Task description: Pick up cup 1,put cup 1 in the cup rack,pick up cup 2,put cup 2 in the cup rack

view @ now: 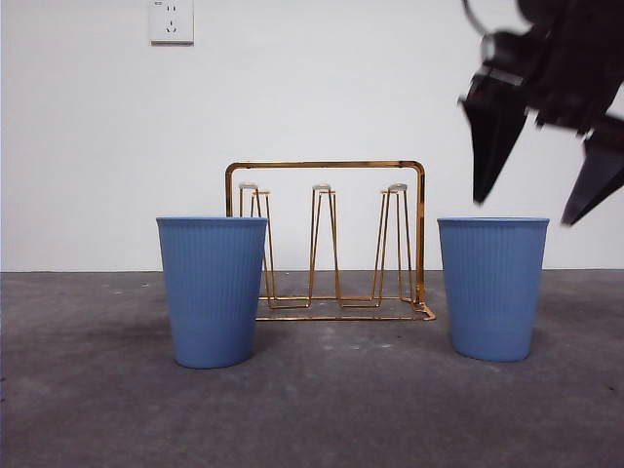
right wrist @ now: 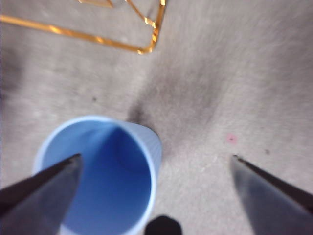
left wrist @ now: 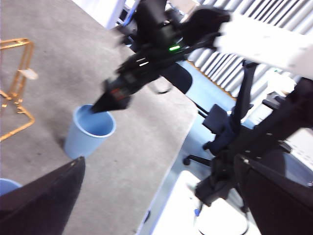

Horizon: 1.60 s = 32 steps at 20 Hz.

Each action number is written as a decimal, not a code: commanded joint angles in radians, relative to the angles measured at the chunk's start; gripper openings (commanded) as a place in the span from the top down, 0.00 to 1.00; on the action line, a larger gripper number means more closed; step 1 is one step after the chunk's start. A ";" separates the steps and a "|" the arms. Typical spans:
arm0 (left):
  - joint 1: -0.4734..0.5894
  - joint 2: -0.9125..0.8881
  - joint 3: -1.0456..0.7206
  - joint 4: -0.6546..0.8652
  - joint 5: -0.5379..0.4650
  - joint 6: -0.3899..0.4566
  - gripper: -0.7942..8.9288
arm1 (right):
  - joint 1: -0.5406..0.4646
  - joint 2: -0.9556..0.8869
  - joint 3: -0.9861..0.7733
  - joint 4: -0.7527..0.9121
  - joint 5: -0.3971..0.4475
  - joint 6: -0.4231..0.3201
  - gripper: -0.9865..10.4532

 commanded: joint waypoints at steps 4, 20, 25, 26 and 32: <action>-0.080 0.007 0.002 0.082 0.003 -0.090 0.21 | 0.018 0.111 0.003 0.006 0.029 0.012 0.77; -0.226 0.154 0.002 0.625 -0.119 -0.372 0.21 | 0.002 -0.344 0.083 0.035 -0.119 -0.019 0.92; -0.226 0.245 0.002 1.112 -0.111 -0.693 0.21 | 0.003 -0.646 0.202 0.272 -0.124 0.018 0.92; -0.227 0.271 0.002 1.226 -0.121 -0.765 0.21 | 0.003 -0.689 0.209 0.338 -0.127 0.023 0.92; -0.293 0.434 0.002 1.744 -0.298 -1.019 0.21 | 0.004 -0.761 0.209 0.545 -0.164 0.086 0.92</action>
